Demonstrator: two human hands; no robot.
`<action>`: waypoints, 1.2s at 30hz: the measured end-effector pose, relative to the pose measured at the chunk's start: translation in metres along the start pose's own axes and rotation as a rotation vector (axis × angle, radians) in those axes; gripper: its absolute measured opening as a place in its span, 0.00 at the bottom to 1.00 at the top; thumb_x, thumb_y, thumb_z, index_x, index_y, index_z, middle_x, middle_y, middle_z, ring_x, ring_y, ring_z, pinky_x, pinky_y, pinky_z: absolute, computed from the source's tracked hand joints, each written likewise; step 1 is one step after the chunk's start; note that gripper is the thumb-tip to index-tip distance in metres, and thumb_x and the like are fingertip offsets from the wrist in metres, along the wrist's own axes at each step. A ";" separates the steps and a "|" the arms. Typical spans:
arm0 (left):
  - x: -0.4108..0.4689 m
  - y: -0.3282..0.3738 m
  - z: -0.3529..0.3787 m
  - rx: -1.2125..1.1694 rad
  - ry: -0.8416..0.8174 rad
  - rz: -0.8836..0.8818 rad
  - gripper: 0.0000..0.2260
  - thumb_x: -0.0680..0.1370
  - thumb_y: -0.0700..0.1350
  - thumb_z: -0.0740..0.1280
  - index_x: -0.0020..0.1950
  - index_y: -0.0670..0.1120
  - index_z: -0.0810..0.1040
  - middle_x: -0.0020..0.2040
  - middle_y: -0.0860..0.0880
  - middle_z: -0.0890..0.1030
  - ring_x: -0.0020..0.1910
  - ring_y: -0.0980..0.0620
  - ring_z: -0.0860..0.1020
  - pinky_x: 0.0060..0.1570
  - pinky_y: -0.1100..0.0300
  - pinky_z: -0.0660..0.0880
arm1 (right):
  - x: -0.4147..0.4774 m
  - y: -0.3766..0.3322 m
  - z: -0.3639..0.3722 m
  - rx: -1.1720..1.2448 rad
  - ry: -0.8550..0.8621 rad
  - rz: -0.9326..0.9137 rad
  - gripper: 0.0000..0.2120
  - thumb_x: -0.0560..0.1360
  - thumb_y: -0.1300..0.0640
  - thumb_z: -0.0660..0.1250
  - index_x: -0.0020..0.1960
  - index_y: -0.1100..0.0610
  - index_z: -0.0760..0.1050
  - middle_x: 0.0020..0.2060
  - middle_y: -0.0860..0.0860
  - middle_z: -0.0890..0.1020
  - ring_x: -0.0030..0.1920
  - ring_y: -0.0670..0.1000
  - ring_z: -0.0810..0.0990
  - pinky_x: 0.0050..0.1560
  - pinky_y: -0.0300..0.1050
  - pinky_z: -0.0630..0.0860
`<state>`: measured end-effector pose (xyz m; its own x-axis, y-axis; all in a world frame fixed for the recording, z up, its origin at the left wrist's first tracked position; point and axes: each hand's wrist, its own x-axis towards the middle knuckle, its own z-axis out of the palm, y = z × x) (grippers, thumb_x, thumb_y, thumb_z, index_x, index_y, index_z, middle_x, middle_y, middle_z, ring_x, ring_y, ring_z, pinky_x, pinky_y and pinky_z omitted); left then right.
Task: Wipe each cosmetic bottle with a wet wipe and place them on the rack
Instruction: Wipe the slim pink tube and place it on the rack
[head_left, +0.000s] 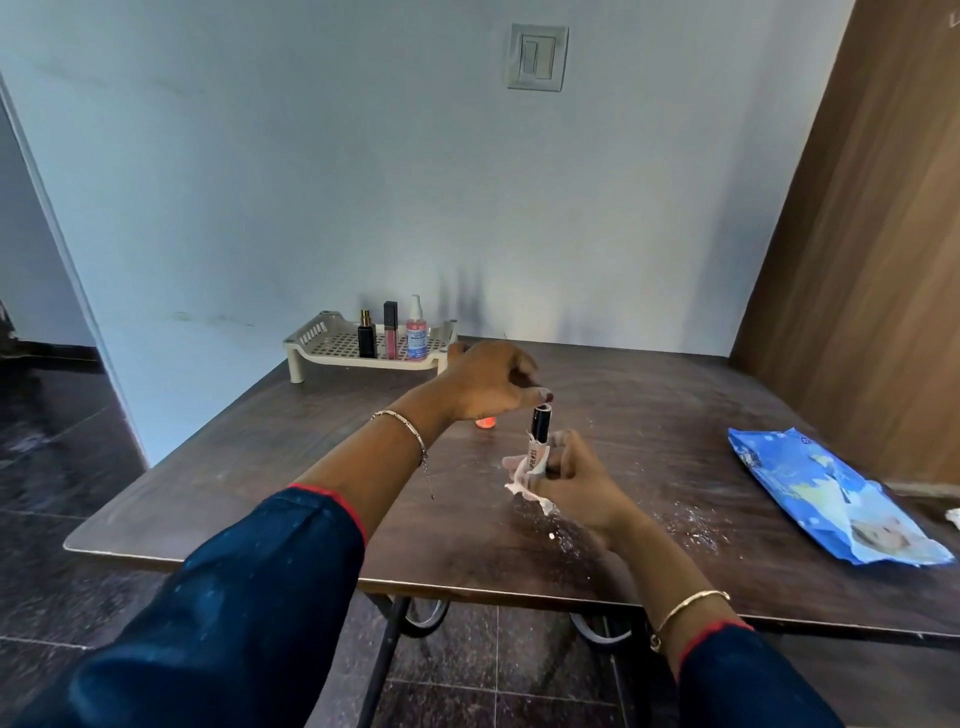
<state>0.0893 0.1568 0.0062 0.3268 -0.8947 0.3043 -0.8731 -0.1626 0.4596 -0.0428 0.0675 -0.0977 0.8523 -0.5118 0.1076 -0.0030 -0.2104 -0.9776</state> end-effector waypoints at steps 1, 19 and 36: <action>-0.001 0.000 -0.001 -0.095 -0.011 -0.017 0.09 0.75 0.54 0.68 0.46 0.49 0.82 0.40 0.59 0.80 0.44 0.60 0.77 0.55 0.57 0.68 | -0.003 -0.002 -0.001 0.040 -0.034 -0.004 0.16 0.75 0.72 0.65 0.58 0.65 0.61 0.53 0.58 0.83 0.50 0.50 0.83 0.50 0.44 0.78; -0.013 -0.015 -0.016 -0.612 -0.077 -0.137 0.10 0.73 0.43 0.71 0.54 0.43 0.82 0.54 0.48 0.84 0.56 0.56 0.79 0.55 0.67 0.73 | -0.018 -0.016 -0.012 0.476 -0.232 0.095 0.14 0.73 0.61 0.66 0.56 0.68 0.76 0.50 0.61 0.83 0.48 0.54 0.82 0.48 0.45 0.80; -0.011 0.001 -0.020 -0.578 -0.043 -0.172 0.07 0.71 0.43 0.74 0.45 0.41 0.83 0.41 0.51 0.83 0.42 0.60 0.79 0.39 0.75 0.74 | -0.004 -0.035 0.015 0.492 0.014 -0.049 0.13 0.74 0.53 0.66 0.50 0.61 0.79 0.38 0.55 0.79 0.37 0.48 0.77 0.38 0.45 0.77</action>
<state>0.0920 0.1749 0.0195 0.4208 -0.8935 0.1570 -0.4667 -0.0647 0.8821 -0.0384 0.0899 -0.0670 0.8385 -0.5226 0.1543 0.2867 0.1824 -0.9405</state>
